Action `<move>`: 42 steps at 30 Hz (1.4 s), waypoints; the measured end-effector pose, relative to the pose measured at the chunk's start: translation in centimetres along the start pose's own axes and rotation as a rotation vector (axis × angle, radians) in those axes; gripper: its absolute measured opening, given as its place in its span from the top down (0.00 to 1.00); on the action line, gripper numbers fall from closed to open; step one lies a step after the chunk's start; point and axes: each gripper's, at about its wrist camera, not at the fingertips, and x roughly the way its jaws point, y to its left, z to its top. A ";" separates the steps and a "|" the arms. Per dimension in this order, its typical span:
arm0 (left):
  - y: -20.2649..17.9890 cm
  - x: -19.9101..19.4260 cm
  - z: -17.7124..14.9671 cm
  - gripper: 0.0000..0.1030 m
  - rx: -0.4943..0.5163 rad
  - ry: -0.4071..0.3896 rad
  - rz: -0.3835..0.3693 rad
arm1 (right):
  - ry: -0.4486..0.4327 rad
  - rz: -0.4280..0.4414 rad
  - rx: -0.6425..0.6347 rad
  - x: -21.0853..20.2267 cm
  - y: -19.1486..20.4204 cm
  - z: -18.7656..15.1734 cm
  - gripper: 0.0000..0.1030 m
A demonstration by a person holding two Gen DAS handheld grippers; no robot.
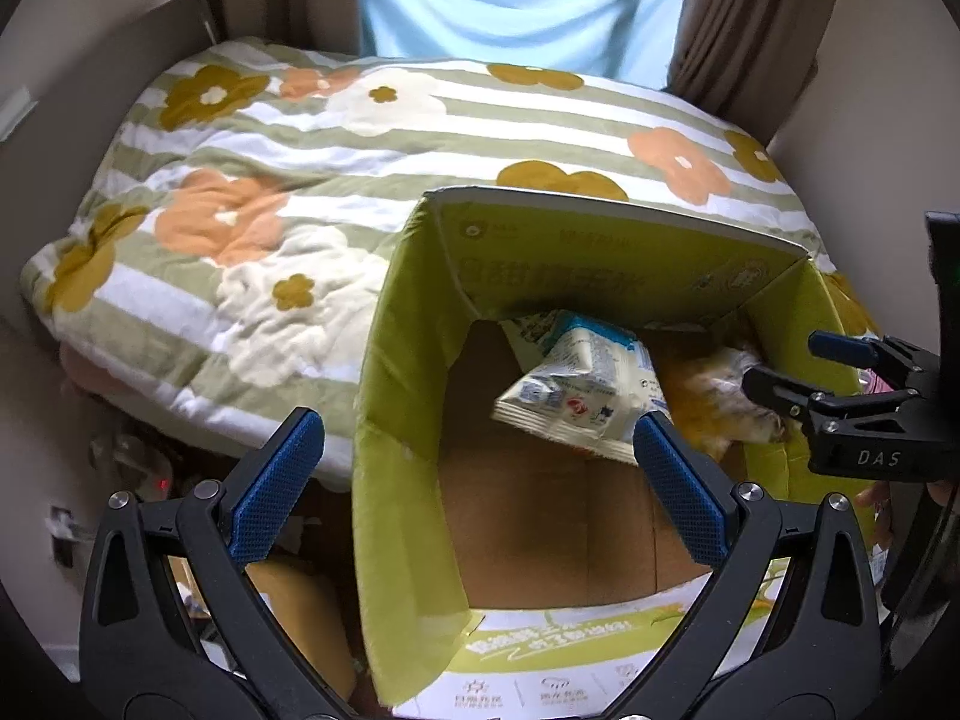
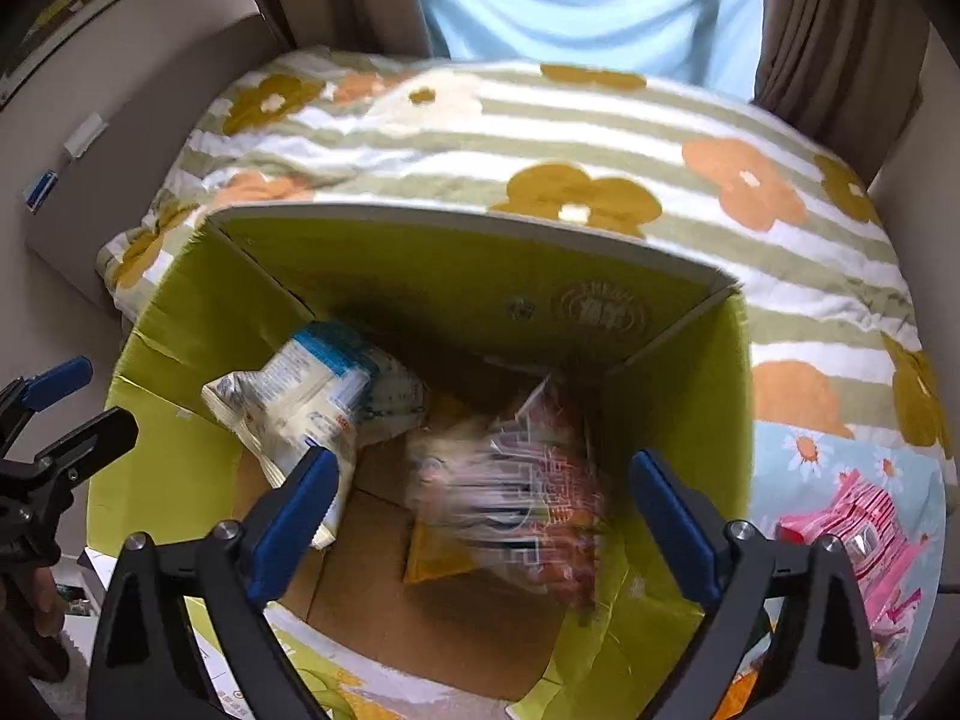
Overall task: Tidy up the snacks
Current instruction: 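Move both tools back from the box to the snack pile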
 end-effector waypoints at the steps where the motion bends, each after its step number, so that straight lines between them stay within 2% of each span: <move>1: 0.1 -0.1 -0.2 0.01 -0.003 -0.001 0.003 | -0.019 -0.002 0.000 -0.3 0.0 -0.2 0.06; 7: -0.2 -1.1 -1.2 0.01 -0.011 -0.004 0.013 | 0.019 -0.017 -0.016 -1.0 0.2 -1.1 0.06; 20: -1.8 -4.9 -1.9 0.01 0.046 -0.071 0.016 | -0.054 -0.018 -0.030 -5.8 1.2 -3.1 0.06; 26: -3.9 -7.0 -2.1 0.01 0.101 -0.126 -0.025 | -0.100 -0.028 -0.004 -8.9 1.1 -4.6 0.06; 35: -9.8 -9.3 -2.7 0.01 0.192 -0.168 -0.141 | -0.143 -0.073 0.113 -13.4 -3.1 -8.3 0.06; 40: -14.6 -10.0 -3.9 0.01 0.245 -0.161 -0.190 | -0.144 -0.106 0.161 -15.5 -6.5 -11.3 0.06; 42: -17.1 -10.3 -4.8 0.01 0.263 -0.159 -0.200 | -0.149 -0.085 0.198 -16.3 -8.5 -12.9 0.06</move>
